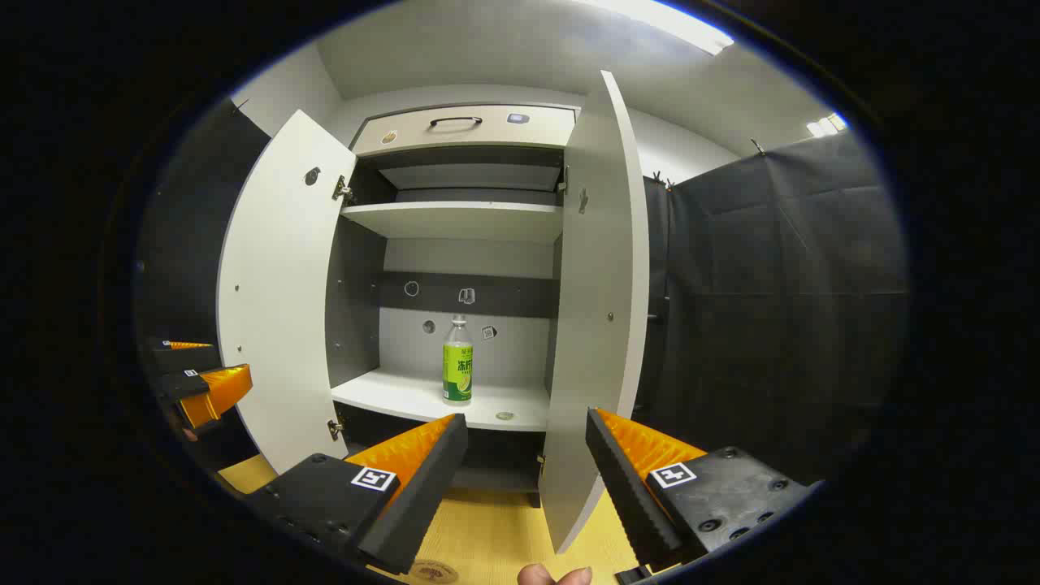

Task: Grasp the bottle in the cabinet with the left hand and place it on the coaster, then close the right door with the right hand and the left door with the left hand.

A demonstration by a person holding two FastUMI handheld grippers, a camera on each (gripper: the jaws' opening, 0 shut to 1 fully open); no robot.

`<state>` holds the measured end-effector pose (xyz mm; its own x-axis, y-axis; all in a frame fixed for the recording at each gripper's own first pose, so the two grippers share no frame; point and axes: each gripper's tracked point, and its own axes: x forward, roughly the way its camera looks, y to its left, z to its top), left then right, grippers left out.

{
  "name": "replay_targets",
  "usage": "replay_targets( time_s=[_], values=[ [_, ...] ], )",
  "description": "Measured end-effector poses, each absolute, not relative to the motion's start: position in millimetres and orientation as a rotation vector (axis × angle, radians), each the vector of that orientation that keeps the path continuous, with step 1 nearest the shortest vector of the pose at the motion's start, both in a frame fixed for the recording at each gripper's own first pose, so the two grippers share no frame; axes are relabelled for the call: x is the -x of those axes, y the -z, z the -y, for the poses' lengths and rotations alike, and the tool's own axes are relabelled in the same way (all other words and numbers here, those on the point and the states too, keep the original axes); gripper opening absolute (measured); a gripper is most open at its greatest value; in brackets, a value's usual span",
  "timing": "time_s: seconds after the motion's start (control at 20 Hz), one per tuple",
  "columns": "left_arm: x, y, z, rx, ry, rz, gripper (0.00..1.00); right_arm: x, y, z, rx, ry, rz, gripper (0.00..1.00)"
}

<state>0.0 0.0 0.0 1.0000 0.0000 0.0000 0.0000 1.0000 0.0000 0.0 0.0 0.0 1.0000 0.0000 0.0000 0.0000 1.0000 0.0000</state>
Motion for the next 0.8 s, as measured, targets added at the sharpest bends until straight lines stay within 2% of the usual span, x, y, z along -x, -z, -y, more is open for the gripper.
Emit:
replay_targets(
  time_s=[0.8],
  values=[
    [-8.7,-6.9,16.8,-0.023,0.043,0.011,0.97,-2.2,-6.9,-7.2,0.002,-0.017,0.021,0.97]
  ],
)
